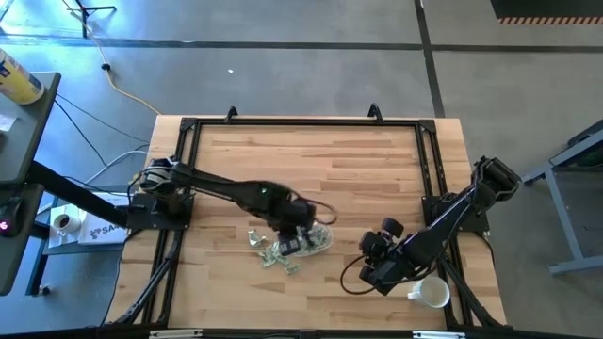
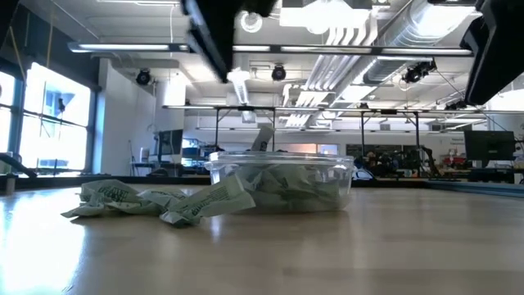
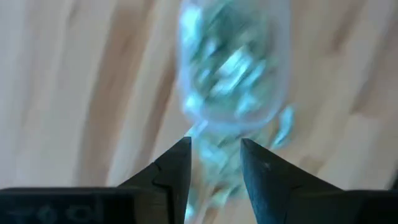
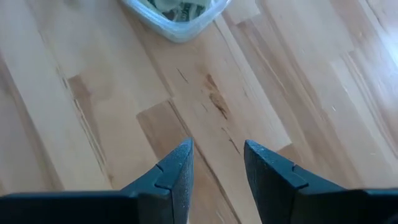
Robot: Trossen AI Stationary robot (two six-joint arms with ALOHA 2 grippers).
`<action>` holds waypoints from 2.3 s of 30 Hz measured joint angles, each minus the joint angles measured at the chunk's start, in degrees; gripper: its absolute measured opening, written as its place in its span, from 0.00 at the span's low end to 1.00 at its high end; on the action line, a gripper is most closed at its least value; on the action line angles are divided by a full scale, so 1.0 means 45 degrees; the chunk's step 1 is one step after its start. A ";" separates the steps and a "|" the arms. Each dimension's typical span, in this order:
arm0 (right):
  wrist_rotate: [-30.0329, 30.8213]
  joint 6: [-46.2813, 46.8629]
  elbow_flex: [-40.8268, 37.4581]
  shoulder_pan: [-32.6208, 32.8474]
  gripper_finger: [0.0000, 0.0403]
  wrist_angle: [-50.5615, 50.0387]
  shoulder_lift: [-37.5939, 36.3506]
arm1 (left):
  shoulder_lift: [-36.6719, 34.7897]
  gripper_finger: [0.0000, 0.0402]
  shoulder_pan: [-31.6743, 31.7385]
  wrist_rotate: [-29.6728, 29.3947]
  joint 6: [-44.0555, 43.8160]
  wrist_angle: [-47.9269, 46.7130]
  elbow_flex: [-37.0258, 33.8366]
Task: Pick and place Stevia / Truvia into bins
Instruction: Put the stevia packet into the transparent bin
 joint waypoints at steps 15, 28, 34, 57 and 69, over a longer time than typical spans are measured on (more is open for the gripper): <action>0.0251 -0.2136 0.0001 -0.1514 0.33 0.0322 0.0004 | -0.2119 0.43 -0.0777 0.0990 -0.3606 0.2808 -0.7242; -0.0541 -0.2716 0.0001 -0.2148 0.33 0.0458 0.0002 | -0.2129 0.44 -0.1697 0.0704 0.0275 0.3547 -0.7991; -0.0536 -0.2712 0.0001 -0.2155 0.33 0.0467 0.0000 | -0.2129 0.44 -0.1307 0.0783 0.2693 0.2575 -0.7987; -0.0028 -0.1741 0.0001 -0.2182 0.33 0.0599 0.0004 | -0.2124 0.44 0.1242 0.3023 -0.6704 0.4264 -0.9410; 0.0212 -0.2361 0.0001 -0.2366 0.33 0.0448 0.0004 | -0.2124 0.44 0.1674 -0.0868 -0.5900 0.4834 -0.9405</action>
